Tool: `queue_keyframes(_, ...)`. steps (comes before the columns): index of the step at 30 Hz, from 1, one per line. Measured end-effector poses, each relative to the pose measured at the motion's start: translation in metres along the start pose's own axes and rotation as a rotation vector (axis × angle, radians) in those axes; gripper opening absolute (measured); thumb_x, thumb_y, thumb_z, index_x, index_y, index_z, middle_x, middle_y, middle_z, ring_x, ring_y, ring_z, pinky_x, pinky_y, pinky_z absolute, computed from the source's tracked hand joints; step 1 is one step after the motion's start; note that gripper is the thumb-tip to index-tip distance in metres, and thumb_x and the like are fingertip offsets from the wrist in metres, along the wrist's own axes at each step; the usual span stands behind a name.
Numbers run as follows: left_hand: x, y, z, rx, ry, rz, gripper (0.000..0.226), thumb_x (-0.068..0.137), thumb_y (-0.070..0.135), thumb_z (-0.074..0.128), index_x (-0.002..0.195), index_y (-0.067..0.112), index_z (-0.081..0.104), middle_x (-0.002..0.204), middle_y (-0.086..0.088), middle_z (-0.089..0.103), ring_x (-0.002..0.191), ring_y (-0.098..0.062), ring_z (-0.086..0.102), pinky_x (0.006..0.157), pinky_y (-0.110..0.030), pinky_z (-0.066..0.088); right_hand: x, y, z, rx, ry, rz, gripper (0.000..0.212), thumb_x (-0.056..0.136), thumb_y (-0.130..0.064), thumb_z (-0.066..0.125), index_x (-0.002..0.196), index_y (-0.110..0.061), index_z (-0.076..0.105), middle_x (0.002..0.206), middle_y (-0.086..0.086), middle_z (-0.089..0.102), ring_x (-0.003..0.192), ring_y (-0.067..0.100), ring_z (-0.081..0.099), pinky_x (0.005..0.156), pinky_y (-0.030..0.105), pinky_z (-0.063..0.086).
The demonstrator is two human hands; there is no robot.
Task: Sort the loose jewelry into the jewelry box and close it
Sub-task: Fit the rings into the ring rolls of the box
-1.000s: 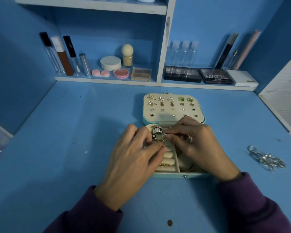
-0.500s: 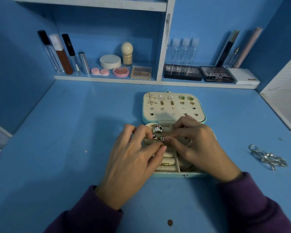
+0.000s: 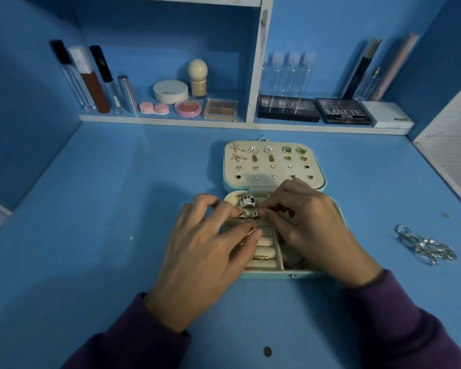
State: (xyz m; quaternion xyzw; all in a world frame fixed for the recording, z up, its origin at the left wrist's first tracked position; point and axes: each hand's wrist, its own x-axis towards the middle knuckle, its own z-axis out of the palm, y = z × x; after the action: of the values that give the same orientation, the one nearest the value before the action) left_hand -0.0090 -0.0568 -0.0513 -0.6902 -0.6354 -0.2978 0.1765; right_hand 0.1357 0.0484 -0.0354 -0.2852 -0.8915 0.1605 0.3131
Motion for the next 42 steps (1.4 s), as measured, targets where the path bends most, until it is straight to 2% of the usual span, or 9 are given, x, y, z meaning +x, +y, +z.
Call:
queue_keyframes(3, 0.001, 0.0, 0.0, 0.006, 0.005, 0.019, 0.034, 0.095, 0.036, 0.05, 0.084, 0.018, 0.077, 0.093, 0.005, 0.067, 0.092, -0.021, 0.049, 0.071, -0.032, 0.037, -0.001, -0.001, 0.0, -0.027, -0.018, 0.0, 0.006, 0.077, -0.017, 0.067, 0.074, -0.013, 0.071, 0.071, -0.004, 0.055, 0.071, 0.001, 0.038, 0.071, -0.003, 0.029)
queue_keyframes(7, 0.001, 0.0, -0.001, 0.008, -0.002, 0.031, 0.036, 0.096, 0.036, 0.048, 0.083, 0.018, 0.076, 0.09, 0.007, 0.067, 0.09, -0.02, 0.049, 0.07, -0.031, 0.034, 0.0, -0.001, 0.0, -0.021, -0.035, 0.034, 0.008, 0.077, -0.019, 0.066, 0.073, -0.014, 0.071, 0.069, -0.007, 0.053, 0.071, 0.0, 0.038, 0.07, -0.003, 0.029)
queue_keyframes(14, 0.001, 0.0, 0.0, -0.089, 0.027, -0.034, 0.025, 0.092, 0.033, 0.055, 0.094, 0.019, 0.076, 0.093, 0.008, 0.069, 0.086, -0.018, 0.052, 0.071, -0.034, 0.044, 0.0, 0.002, -0.002, 0.088, -0.052, 0.121, 0.015, 0.077, -0.029, 0.064, 0.076, -0.018, 0.075, 0.068, -0.017, 0.049, 0.072, -0.013, 0.047, 0.067, 0.0, 0.031)
queue_keyframes(21, 0.004, -0.003, -0.002, -0.202, 0.008, -0.146, 0.027, 0.09, 0.027, 0.049, 0.102, 0.02, 0.073, 0.106, 0.008, 0.066, 0.094, -0.016, 0.044, 0.082, -0.022, 0.039, 0.0, 0.001, -0.006, 0.144, -0.029, 0.167, 0.017, 0.081, -0.029, 0.062, 0.081, -0.018, 0.075, 0.071, -0.012, 0.057, 0.069, -0.005, 0.05, 0.064, 0.007, 0.035)
queue_keyframes(27, 0.006, -0.002, -0.001, -0.16, -0.078, -0.106, 0.031, 0.088, 0.03, 0.047, 0.101, 0.024, 0.075, 0.117, 0.005, 0.061, 0.106, -0.021, 0.04, 0.085, -0.034, 0.04, 0.0, 0.001, -0.018, 0.197, 0.054, 0.204, 0.009, 0.085, -0.016, 0.068, 0.078, -0.017, 0.072, 0.073, -0.004, 0.063, 0.068, 0.006, 0.053, 0.063, 0.013, 0.038)
queue_keyframes(31, 0.009, 0.001, -0.003, -0.215, -0.063, -0.129, 0.03, 0.088, 0.032, 0.048, 0.099, 0.023, 0.074, 0.115, 0.004, 0.061, 0.107, -0.022, 0.04, 0.089, -0.031, 0.037, -0.008, 0.006, -0.04, 0.227, 0.073, 0.234, 0.007, 0.085, -0.017, 0.068, 0.081, -0.019, 0.074, 0.077, 0.0, 0.067, 0.072, 0.014, 0.057, 0.064, 0.018, 0.042)
queue_keyframes(35, 0.018, 0.02, -0.004, -0.275, -0.013, -0.075, 0.028, 0.088, 0.03, 0.051, 0.101, 0.021, 0.074, 0.112, 0.002, 0.061, 0.107, -0.021, 0.044, 0.093, -0.025, 0.036, -0.024, 0.03, -0.077, 0.119, 0.049, 0.28, 0.011, 0.084, -0.013, 0.069, 0.084, -0.023, 0.072, 0.079, 0.0, 0.066, 0.072, 0.016, 0.057, 0.063, 0.026, 0.043)
queue_keyframes(40, 0.033, 0.058, 0.003, -0.348, -0.017, 0.002, 0.026, 0.087, 0.028, 0.053, 0.101, 0.022, 0.074, 0.112, 0.003, 0.062, 0.109, -0.018, 0.045, 0.097, -0.021, 0.032, -0.053, 0.068, -0.128, -0.168, -0.151, 0.412, 0.014, 0.081, -0.012, 0.071, 0.083, -0.025, 0.072, 0.078, -0.004, 0.064, 0.076, 0.001, 0.056, 0.064, 0.009, 0.038)
queue_keyframes(42, 0.038, 0.07, 0.009, -0.384, -0.037, 0.031, 0.025, 0.087, 0.026, 0.054, 0.102, 0.021, 0.073, 0.112, 0.004, 0.061, 0.11, -0.018, 0.045, 0.097, -0.024, 0.036, -0.065, 0.077, -0.141, -0.231, -0.199, 0.45, 0.015, 0.08, -0.013, 0.072, 0.082, -0.028, 0.07, 0.077, -0.007, 0.063, 0.078, -0.001, 0.055, 0.064, 0.006, 0.038)
